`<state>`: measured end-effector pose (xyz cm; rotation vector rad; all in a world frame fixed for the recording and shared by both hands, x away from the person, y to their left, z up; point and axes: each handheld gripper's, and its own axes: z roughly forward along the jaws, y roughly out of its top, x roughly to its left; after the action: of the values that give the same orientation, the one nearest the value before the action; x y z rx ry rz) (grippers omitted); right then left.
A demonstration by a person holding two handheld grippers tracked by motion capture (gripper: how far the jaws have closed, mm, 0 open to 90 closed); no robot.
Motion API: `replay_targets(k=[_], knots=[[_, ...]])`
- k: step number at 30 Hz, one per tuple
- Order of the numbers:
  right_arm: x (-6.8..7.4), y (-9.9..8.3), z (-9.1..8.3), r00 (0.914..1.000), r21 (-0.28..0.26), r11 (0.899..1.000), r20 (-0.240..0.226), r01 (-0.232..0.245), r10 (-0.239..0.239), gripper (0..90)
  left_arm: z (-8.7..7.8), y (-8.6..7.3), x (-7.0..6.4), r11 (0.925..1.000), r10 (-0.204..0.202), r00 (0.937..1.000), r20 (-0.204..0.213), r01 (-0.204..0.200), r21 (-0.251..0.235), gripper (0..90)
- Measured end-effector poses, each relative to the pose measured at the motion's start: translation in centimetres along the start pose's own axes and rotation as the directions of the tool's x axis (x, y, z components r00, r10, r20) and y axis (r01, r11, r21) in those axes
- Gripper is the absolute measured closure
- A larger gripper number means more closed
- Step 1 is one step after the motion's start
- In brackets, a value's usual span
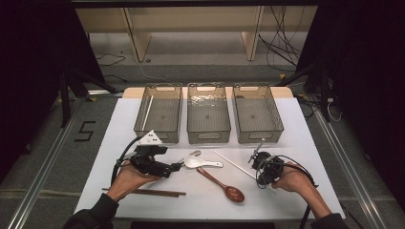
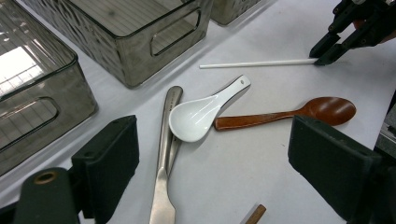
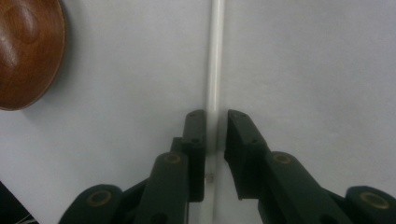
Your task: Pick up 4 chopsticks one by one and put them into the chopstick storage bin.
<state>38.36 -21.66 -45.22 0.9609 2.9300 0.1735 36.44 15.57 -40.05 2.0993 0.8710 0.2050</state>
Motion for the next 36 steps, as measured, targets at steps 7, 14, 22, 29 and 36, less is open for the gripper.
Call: replay_targets(k=[7, 14, 22, 29, 36], knots=[[0.0, 0.7, 0.1, 1.0, 0.045, 0.999, -0.003, 0.006, -0.006, 84.0, 0.1, 0.0, -0.1, 1.0, 0.0, 1.0, 0.0, 0.0, 0.001, 16.1], [0.1, 0.7, 0.0, 0.9997, 0.048, 0.999, 0.004, 0.024, -0.024, 84.9, 0.1, -0.1, 0.0, 1.0, 0.005, 1.0, 0.001, -0.005, 0.003, 16.2], [-0.3, 0.2, -1.2, 0.9993, -0.021, 0.999, -0.007, 0.036, -0.036, 85.0, 0.6, -0.3, 0.2, 0.9997, 0.01, 0.9999, 0.0, -0.01, 0.021, 16.2], [1.1, 0.5, -3.2, 0.9924, -0.123, 0.985, 0.02, 0.123, -0.122, 85.0, 0.6, -0.1, 0.1, 0.9997, 0.02, 0.9998, 0.01, -0.02, 0.017, 16.2], [3.5, 1.5, -4.3, 0.9773, -0.167, 0.963, 0.051, 0.212, -0.206, 85.0, 0.6, 0.7, -0.4, 0.996, 0.079, 0.9966, 0.022, -0.08, 0.04, 16.2]])
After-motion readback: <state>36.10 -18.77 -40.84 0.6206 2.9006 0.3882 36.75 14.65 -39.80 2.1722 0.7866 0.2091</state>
